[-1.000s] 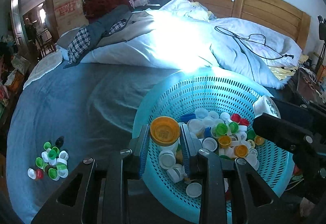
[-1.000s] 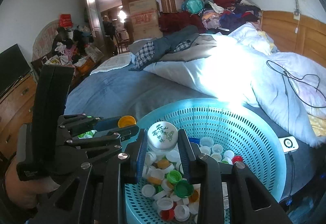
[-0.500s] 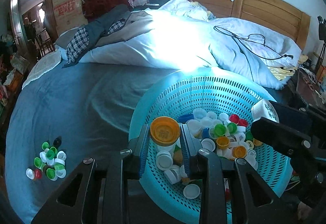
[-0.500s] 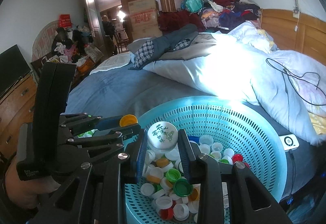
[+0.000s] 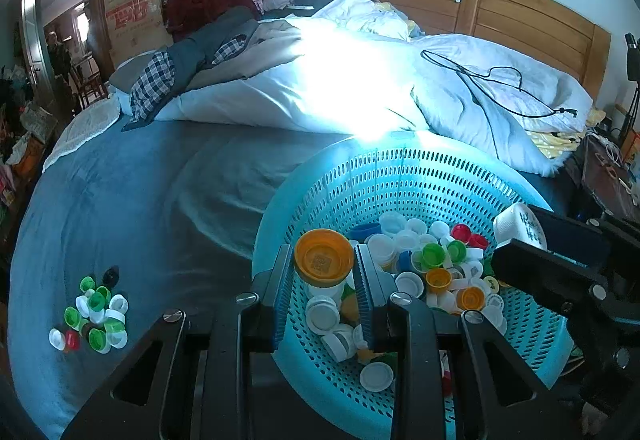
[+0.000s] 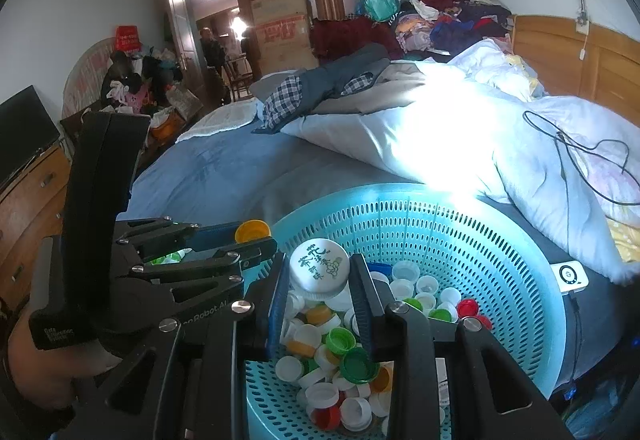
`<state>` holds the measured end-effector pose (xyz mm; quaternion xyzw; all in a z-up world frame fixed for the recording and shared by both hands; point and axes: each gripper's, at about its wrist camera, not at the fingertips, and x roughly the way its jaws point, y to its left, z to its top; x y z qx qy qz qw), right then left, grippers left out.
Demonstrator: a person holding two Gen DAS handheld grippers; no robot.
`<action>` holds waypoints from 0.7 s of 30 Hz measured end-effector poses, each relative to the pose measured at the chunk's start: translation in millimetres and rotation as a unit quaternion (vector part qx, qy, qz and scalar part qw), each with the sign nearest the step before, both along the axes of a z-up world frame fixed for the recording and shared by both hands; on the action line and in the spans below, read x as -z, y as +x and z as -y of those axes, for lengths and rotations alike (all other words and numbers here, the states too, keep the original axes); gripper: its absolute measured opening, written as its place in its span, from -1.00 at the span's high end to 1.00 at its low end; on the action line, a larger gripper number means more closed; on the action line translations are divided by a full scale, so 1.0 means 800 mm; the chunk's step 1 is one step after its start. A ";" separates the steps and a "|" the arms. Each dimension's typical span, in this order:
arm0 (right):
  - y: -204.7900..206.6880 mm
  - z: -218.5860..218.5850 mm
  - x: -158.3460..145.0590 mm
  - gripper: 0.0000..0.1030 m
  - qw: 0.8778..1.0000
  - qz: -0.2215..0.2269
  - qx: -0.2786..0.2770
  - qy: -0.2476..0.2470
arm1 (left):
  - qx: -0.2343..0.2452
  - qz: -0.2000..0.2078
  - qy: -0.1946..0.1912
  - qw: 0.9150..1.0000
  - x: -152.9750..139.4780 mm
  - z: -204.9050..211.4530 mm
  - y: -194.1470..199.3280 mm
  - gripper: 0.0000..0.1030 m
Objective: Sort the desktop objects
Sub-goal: 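Carry both caps over the teal basket and open both grippers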
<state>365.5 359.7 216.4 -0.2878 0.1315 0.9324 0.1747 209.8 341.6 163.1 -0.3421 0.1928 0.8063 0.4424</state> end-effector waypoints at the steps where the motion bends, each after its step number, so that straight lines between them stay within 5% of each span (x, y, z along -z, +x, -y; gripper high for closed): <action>1: 0.000 0.000 0.001 0.35 1.000 0.000 0.000 0.000 | 0.000 0.000 0.000 1.000 0.000 0.000 0.001 0.52; 18: 0.003 0.002 0.002 0.35 1.000 0.001 0.004 0.003 | 0.000 0.000 0.003 1.000 0.001 -0.001 0.000 0.50; 21: 0.007 0.000 0.001 0.07 1.000 -0.002 0.013 0.005 | -0.004 -0.005 0.005 1.000 0.000 0.001 0.000 0.09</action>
